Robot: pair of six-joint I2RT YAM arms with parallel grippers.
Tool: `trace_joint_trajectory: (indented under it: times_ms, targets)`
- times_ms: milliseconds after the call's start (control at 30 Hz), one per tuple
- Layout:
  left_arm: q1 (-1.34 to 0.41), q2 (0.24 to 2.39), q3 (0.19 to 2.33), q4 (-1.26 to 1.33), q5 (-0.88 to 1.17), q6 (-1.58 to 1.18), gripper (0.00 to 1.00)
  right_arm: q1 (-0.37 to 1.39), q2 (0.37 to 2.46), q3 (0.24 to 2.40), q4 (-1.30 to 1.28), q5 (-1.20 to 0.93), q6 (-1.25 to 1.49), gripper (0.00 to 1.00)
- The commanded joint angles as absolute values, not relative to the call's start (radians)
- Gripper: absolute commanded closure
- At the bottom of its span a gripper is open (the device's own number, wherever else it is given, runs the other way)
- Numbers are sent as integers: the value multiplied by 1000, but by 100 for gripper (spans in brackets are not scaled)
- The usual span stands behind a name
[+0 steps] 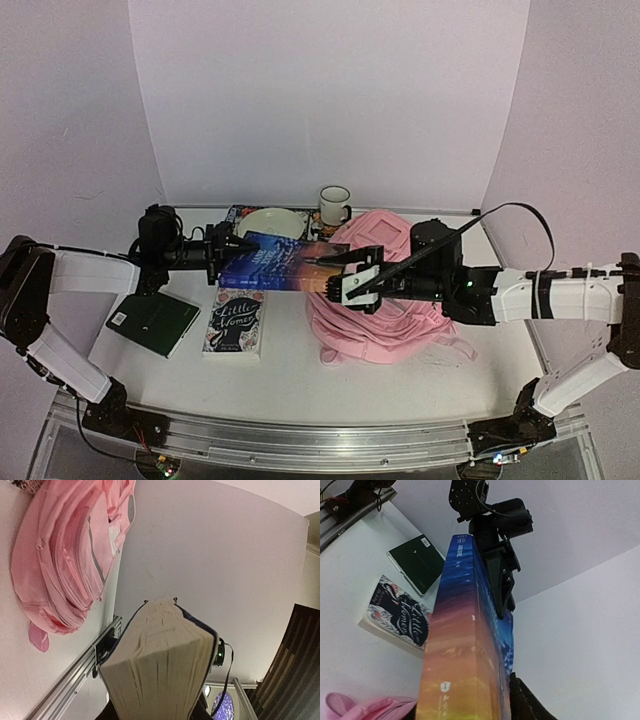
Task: Pack the student bag
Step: Pass from the right arm to the left, then pick up the largest pocket of the bag from the student bag.
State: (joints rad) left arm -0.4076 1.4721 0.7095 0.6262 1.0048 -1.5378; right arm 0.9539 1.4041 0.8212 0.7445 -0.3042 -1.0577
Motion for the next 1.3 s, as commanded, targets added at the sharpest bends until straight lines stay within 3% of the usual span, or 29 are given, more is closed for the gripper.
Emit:
trace_joint_trajectory:
  times_ms: [0, 133, 533, 867, 1267]
  targets:
    - [-341, 1460, 694, 722, 894, -1466, 100, 960, 1352, 896, 592, -224, -864, 41]
    - [-295, 1446, 670, 724, 871, -1423, 100, 960, 1356, 923, 445, -200, -736, 33]
    - [-192, 1343, 584, 724, 730, -1289, 100, 967, 1484, 1069, 18, 41, -223, 34]
    - [-192, 1149, 444, 725, 546, -1204, 100, 1025, 1626, 1104, -52, 161, -27, 35]
    - [-193, 1110, 384, 725, 572, -1221, 100, 1036, 1782, 1177, -38, 393, -13, 44]
